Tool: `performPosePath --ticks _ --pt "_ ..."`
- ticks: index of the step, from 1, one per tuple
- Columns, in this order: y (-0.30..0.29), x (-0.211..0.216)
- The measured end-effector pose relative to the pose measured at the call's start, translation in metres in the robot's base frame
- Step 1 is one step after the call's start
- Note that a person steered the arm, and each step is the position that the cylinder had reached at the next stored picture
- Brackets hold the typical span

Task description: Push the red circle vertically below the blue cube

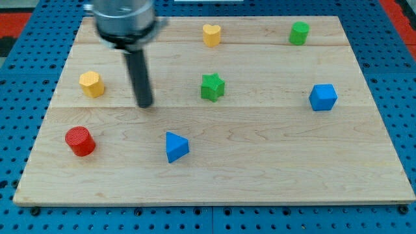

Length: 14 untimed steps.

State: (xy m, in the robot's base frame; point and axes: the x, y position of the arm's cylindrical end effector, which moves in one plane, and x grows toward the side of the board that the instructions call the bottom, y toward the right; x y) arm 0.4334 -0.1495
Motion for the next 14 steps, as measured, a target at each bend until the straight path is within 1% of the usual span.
performPosePath --ticks 1,2,3,4,5,6,7,8,9,10,11,12,13,14 --pt "-0.055 0.009" --pt "-0.064 0.013" --pt "-0.092 0.013" --pt "-0.083 0.025" --pt "-0.071 0.089" --pt "-0.001 0.139" --pt "-0.060 0.144" --pt "-0.028 0.159" --pt "0.077 0.174" --pt "0.146 0.177" --pt "0.214 0.166" --pt "0.267 0.156" --pt "0.189 0.148" --pt "0.241 0.135"
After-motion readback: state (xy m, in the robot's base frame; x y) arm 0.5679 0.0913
